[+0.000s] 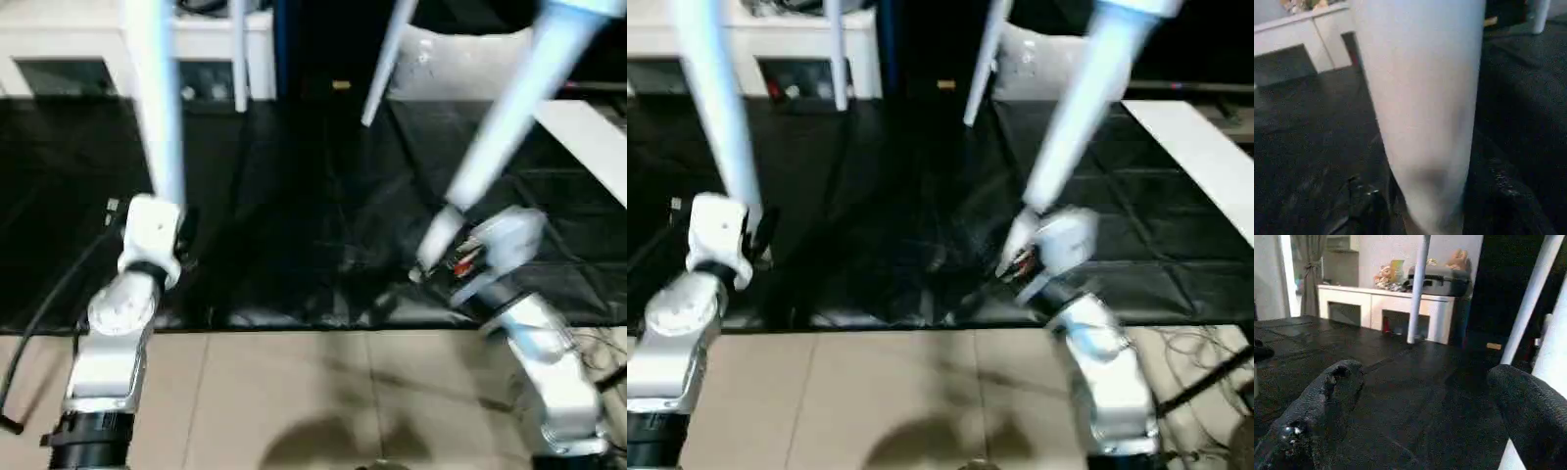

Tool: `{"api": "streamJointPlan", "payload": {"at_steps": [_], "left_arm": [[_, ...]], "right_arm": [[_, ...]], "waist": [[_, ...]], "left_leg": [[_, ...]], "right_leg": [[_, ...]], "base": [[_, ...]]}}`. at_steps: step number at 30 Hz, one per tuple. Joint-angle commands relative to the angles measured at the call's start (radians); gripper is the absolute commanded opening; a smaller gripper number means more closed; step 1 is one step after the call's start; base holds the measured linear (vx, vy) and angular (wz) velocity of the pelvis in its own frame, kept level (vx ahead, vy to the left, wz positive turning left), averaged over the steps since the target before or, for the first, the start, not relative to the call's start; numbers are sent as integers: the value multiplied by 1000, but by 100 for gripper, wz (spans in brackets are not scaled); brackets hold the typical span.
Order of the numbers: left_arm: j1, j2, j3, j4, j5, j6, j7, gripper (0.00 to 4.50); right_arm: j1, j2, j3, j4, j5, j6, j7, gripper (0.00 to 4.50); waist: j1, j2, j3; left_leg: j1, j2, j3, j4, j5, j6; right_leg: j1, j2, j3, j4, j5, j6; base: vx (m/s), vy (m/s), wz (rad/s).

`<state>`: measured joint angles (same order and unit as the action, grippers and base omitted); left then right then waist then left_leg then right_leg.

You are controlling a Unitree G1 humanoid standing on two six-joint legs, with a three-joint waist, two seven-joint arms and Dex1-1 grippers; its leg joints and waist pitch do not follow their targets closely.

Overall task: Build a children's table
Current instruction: Flip table

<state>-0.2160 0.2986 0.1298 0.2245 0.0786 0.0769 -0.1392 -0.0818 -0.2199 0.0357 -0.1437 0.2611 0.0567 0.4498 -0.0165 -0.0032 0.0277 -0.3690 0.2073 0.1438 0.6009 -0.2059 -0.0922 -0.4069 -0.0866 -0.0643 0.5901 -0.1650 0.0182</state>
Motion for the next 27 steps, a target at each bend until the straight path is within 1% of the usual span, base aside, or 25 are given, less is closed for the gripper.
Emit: {"api": "streamJointPlan", "payload": {"at_steps": [1,2,3,4,5,7,8,9,10,11,12,13,14,15,16,17,18,19,20,21,23,24,25,26,27], "left_arm": [[11,31,13,59,52,-55,34,221],[14,31,17,74,45,-74,31,238],[16,31,20,84,41,-86,29,253],[19,32,19,95,35,-103,23,264],[27,32,18,122,15,-148,6,264],[27,32,17,132,10,-161,4,273],[29,33,16,137,10,-168,6,300],[38,32,19,135,8,-185,14,306],[41,32,20,134,8,-189,16,309],[54,31,25,131,4,-219,23,309],[70,27,32,103,-11,-225,14,317],[84,24,40,76,-26,-227,3,331],[94,19,49,56,-41,-230,-6,350],[106,14,59,40,-59,-234,-15,350],[120,9,71,27,-80,-241,-27,350],[141,-4,84,1,-109,-248,-33,350],[209,-28,106,-86,-190,-262,-58,350],[235,-32,114,-116,-213,-271,-66,350],[273,-45,127,-169,-261,-281,-75,350],[295,-54,137,-199,-294,-284,-83,350],[329,-63,150,-243,-342,-283,-97,350],[332,-63,150,-246,-344,-281,-99,350],[370,-63,145,-281,-373,-267,-122,350],[433,-65,118,-351,-366,-246,-134,350],[445,-64,115,-354,-363,-249,-141,350]], "right_arm": [[7,-11,7,-22,1,31,6,450],[8,-19,10,-27,5,47,9,450],[9,-25,12,-30,7,58,12,450],[11,-35,15,-32,9,79,18,450],[17,-58,22,-35,16,154,31,450],[19,-62,23,-36,17,171,34,450],[21,-67,25,-34,19,179,42,450],[28,-81,28,-35,24,200,56,450],[30,-84,29,-36,25,205,59,450],[42,-101,31,-44,31,222,73,450],[51,-108,27,-58,38,230,77,450],[59,-112,24,-70,45,238,77,450],[64,-116,21,-79,50,244,78,450],[71,-119,20,-88,53,246,78,450],[79,-120,20,-95,53,246,78,450],[88,-128,14,-106,61,252,83,450],[112,-139,1,-137,83,273,104,450],[120,-139,1,-147,92,278,111,450],[131,-139,3,-152,104,278,125,450],[137,-138,8,-150,107,272,133,450],[146,-131,19,-142,112,264,143,450],[147,-131,20,-141,112,263,143,450],[155,-124,36,-120,100,248,147,450],[177,-121,52,-108,91,241,150,450],[183,-116,61,-101,85,235,148,450]], "waist": [[-2,12,-41],[-3,5,-43],[-2,5,-43],[-2,5,-42],[0,-6,-43],[2,0,-45],[3,0,-47],[3,-1,-47],[3,-1,-47],[4,3,-47],[3,-2,-45],[3,8,-46],[1,6,-46],[2,12,-45],[0,13,-42],[-1,11,-41],[0,4,-36],[-1,0,-34],[2,-8,-35],[2,-4,-36],[8,-1,-29],[8,-2,-29],[16,3,-29],[20,-2,-24],[24,0,-27]], "left_leg": [[-7,6,-1,-95,-379,9],[-6,8,0,-94,-365,10],[-2,8,3,-93,-361,11],[-2,9,4,-92,-356,13],[-3,8,8,-90,-321,24],[-3,10,10,-89,-291,28],[-3,11,11,-88,-278,29],[-4,11,13,-86,-254,37],[-4,11,13,-86,-254,37],[-4,10,14,-85,-246,39],[-6,11,15,-86,-246,43],[-3,14,15,-86,-242,41],[-4,13,16,-85,-240,42],[-4,13,16,-87,-246,39],[-3,13,16,-89,-276,37],[-2,13,16,-89,-291,35],[-8,17,14,-94,-322,31],[-11,18,14,-95,-332,32],[-5,18,16,-92,-347,35],[-8,18,13,-93,-344,34],[-4,17,14,-94,-380,28],[-3,16,13,-94,-388,24],[1,16,11,-94,-399,17],[-5,20,8,-100,-410,12],[-3,21,8,-100,-406,10]], "right_leg": [[35,-25,26,-87,-426,-73],[36,-27,28,-84,-397,-83],[33,-26,30,-85,-381,-93],[31,-26,31,-83,-366,-102],[36,-24,33,-78,-322,-122],[37,-25,35,-70,-268,-140],[39,-27,36,-68,-245,-147],[43,-27,36,-66,-207,-161],[43,-27,36,-66,-207,-161],[44,-29,36,-64,-200,-166],[45,-29,36,-67,-209,-164],[47,-30,37,-68,-198,-168],[47,-29,36,-66,-188,-175],[47,-30,36,-66,-196,-177],[43,-28,35,-71,-237,-174],[43,-29,35,-74,-257,-170],[45,-33,35,-77,-321,-157],[45,-34,34,-80,-349,-148],[37,-31,35,-84,-373,-138],[41,-34,36,-79,-376,-137],[29,-31,34,-91,-437,-118],[27,-29,34,-93,-449,-110],[25,-32,34,-93,-464,-98],[27,-31,33,-96,-472,-89],[28,-33,34,-94,-463,-88]], "base": [[0,0,0],[0,0,0],[0,0,0],[0,0,0],[0,0,0],[0,0,0],[0,0,0],[0,0,0],[0,0,0],[0,0,0],[0,0,0],[0,0,0],[0,0,0],[0,0,0],[0,0,0],[0,0,0],[0,0,0],[0,0,0],[0,0,0],[0,0,0],[0,0,0],[0,0,0],[0,0,0],[0,0,0],[0,0,0]]}}
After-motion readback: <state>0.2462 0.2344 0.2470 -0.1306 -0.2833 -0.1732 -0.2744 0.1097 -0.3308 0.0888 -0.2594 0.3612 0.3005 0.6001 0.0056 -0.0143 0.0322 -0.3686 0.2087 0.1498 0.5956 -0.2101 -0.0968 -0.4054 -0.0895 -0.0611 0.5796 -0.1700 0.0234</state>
